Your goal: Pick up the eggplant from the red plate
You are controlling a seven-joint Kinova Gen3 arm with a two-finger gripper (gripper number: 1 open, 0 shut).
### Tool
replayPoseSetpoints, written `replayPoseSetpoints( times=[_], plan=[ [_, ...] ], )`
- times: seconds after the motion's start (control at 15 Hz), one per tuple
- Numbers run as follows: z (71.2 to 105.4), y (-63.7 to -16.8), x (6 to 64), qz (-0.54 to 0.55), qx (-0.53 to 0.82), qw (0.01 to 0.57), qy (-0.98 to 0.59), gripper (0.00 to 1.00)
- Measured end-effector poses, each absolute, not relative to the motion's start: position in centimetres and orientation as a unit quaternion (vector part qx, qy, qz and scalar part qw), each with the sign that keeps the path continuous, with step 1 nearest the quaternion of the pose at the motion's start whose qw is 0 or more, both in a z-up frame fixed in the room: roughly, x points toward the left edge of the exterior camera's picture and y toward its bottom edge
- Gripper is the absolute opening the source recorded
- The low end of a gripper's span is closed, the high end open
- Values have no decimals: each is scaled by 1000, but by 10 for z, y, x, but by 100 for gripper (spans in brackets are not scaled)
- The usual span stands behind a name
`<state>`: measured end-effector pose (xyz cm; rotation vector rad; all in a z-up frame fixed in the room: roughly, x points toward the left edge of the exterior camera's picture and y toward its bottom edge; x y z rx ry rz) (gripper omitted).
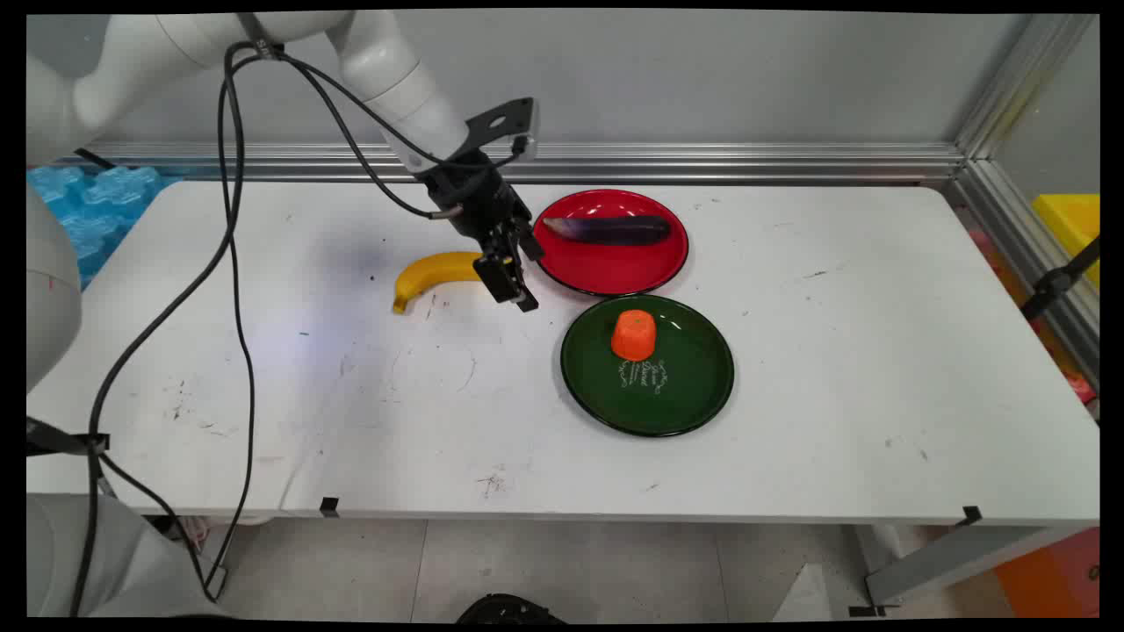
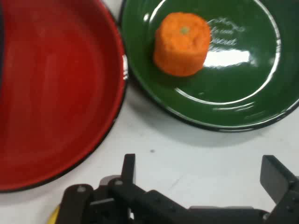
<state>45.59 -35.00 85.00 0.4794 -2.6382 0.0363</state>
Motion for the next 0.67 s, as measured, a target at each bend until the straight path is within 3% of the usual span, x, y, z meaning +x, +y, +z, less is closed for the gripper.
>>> replayPoseSetpoints(
  times=[0.67],
  plan=[
    [845,-424,465,77,191,237,-950,100]
  ],
)
